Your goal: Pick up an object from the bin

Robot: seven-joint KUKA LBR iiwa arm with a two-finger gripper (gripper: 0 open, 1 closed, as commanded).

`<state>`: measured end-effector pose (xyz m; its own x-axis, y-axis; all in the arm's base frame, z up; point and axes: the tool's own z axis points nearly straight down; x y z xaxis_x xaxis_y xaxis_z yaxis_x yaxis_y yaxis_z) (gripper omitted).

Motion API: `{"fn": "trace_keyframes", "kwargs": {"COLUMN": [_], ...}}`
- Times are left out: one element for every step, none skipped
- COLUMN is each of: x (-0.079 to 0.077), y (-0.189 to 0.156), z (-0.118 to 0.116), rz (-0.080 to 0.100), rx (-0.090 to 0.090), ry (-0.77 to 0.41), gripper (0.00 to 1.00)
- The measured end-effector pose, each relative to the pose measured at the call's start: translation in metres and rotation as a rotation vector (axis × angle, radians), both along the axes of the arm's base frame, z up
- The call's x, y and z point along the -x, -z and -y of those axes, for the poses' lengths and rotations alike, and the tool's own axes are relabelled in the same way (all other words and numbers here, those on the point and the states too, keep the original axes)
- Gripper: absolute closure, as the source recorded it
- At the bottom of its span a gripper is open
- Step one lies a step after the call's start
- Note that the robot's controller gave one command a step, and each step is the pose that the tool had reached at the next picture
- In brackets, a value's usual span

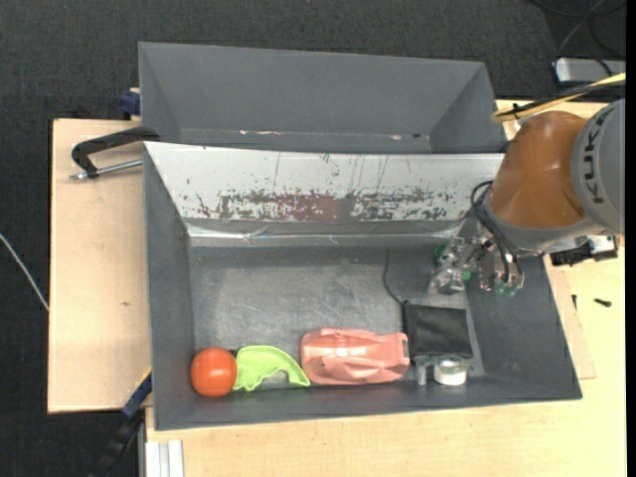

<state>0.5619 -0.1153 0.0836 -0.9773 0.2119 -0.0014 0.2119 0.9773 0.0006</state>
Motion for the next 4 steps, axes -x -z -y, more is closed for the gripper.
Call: {"fn": "trace_keyframes", "kwargs": {"x": [0.016, 0.031, 0.036, 0.027], "y": [-0.019, -0.032, -0.035, -0.044], "z": [0.006, 0.017, 0.030, 0.033], "rz": [0.001, -0.002, -0.001, 0.004], "rx": [-0.001, -0.001, -0.001, 0.002], "ry": [0.009, -0.115, 0.042, -0.047], "gripper": [1.00, 1.00, 1.00, 1.00]}}
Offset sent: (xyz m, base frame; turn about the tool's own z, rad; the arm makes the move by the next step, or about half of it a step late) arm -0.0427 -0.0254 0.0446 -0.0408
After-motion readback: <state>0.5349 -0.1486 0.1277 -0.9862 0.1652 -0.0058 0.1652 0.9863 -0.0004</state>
